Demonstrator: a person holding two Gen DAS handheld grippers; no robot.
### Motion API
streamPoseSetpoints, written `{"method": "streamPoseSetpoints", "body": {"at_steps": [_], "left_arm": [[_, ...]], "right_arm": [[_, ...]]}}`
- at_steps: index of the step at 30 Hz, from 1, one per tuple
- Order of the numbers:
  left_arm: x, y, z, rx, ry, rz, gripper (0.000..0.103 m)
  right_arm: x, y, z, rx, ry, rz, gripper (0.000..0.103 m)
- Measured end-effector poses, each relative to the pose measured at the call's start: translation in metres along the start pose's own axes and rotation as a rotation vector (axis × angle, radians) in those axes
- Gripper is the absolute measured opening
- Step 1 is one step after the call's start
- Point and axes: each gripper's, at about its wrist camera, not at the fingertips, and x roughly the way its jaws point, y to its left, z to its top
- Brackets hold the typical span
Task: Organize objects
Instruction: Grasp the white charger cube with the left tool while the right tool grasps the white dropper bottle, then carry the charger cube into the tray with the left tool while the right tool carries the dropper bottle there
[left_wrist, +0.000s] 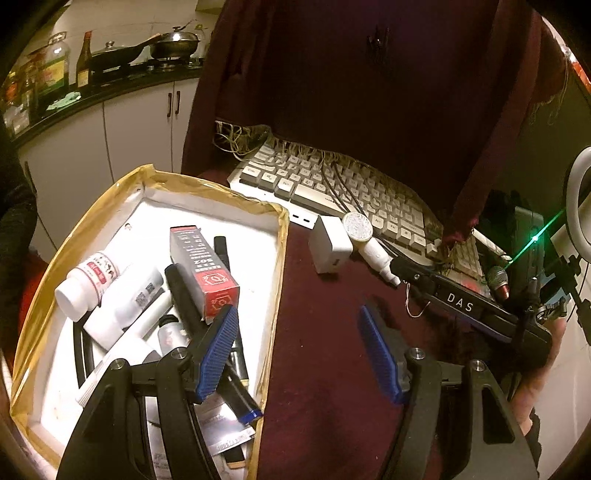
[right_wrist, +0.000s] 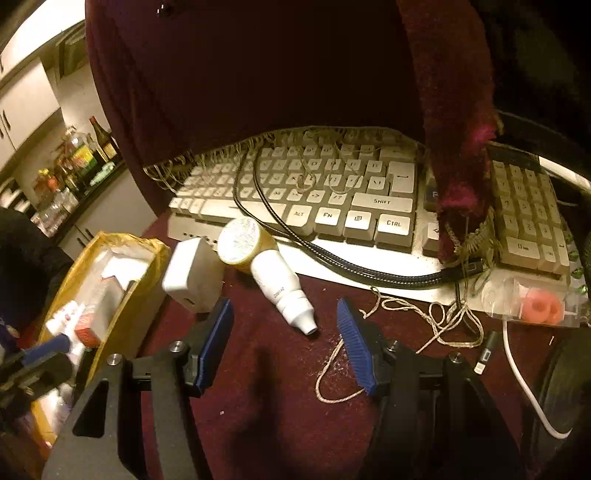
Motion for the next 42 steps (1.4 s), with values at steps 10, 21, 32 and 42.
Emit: {"method": "streamPoseSetpoints", "body": {"at_steps": [10, 21, 32, 42], "left_arm": [[0.02, -0.015, 0.027, 0.017, 0.033, 0.008, 0.062], [0.089, -0.035, 0.069, 0.06, 0.115, 0.085, 0.062], [0.127, -0.051, 0.06, 0.153, 0.169, 0.204, 0.019], [0.058, -0.021, 0.02, 0.023, 0.109, 0.025, 0.019]], "right_arm": [[0.021, 0.004, -0.003, -0.017, 0.041, -0.035, 0.021], [0.011, -0.004, -0.008, 0.034, 0.069, -0.024, 0.021], [0.009, -0.002, -0.013, 0.042, 0.066, -0.02, 0.021], [0.007, -0.002, -0.015, 0.038, 0.043, -0.001, 0.021]]}}
